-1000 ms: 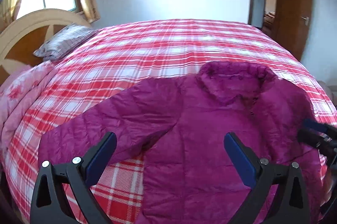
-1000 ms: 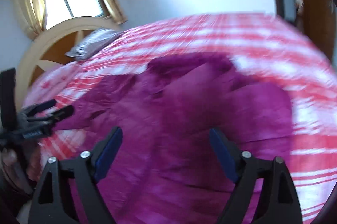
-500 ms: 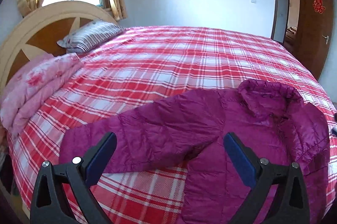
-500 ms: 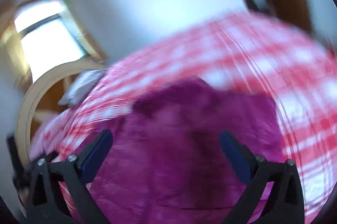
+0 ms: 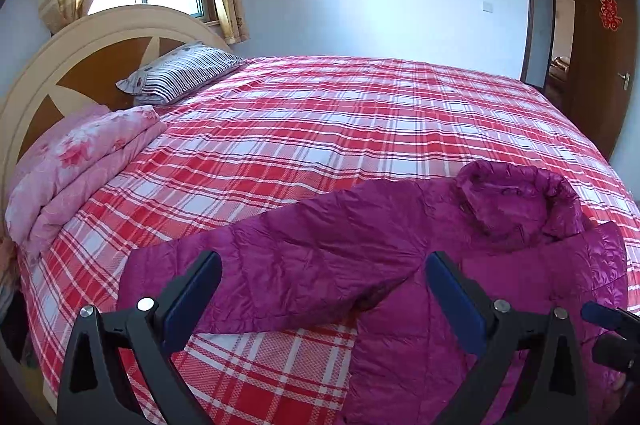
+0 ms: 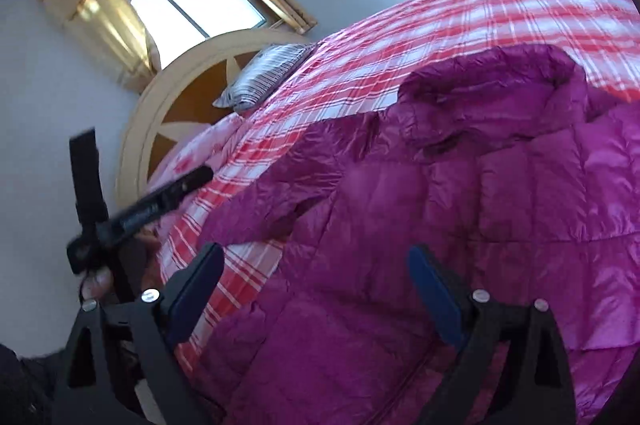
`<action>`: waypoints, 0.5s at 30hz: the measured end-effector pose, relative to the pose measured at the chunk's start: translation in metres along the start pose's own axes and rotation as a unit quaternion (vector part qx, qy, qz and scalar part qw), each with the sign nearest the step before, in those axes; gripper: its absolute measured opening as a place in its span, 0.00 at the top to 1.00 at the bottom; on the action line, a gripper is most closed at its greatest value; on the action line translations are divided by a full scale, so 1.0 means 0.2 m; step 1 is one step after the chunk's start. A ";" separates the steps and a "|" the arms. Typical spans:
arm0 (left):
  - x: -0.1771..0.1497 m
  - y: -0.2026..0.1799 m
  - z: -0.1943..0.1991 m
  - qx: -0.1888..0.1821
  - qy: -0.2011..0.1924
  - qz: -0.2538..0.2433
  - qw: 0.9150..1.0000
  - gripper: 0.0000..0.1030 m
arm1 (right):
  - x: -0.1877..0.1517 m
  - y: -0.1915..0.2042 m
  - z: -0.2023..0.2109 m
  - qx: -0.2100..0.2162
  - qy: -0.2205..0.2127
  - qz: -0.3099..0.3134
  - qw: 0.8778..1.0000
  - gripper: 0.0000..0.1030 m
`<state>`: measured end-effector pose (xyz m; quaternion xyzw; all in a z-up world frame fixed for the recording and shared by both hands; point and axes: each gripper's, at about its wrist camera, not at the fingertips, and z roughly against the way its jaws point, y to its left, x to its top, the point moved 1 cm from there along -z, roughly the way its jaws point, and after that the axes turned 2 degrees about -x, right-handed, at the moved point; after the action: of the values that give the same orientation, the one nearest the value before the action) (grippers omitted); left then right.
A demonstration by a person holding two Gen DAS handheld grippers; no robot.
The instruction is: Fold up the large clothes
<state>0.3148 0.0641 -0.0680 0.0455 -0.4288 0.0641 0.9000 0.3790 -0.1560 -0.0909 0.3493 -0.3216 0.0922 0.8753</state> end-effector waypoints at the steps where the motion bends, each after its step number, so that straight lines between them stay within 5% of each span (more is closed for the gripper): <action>1: 0.00 -0.01 -0.01 -0.003 0.001 -0.002 1.000 0.01 | 0.00 -0.02 0.04 -0.031 -0.013 0.011 0.999 0.07; 4: -0.02 -0.15 -0.08 -0.017 0.010 -0.025 0.999 0.01 | 0.01 -0.14 0.14 -0.163 -0.054 0.015 0.985 0.08; 8: -0.03 -0.37 -0.21 -0.023 0.021 -0.066 0.997 0.01 | 0.09 -0.41 0.21 -0.327 -0.090 -0.013 0.941 0.18; 11: -0.05 -0.52 -0.30 -0.028 0.024 -0.088 0.995 0.01 | 0.08 -0.60 0.22 -0.309 -0.085 -0.061 0.945 0.23; 15: -0.13 -0.70 -0.46 -0.016 0.053 -0.130 0.990 0.01 | 0.02 -0.74 0.27 -0.321 -0.091 -0.112 0.936 0.23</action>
<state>0.3903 -0.0630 -0.1494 0.0828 -0.3721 -0.0586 0.9226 0.4123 -0.3015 -0.1396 0.0904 -0.3710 -0.1472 0.9124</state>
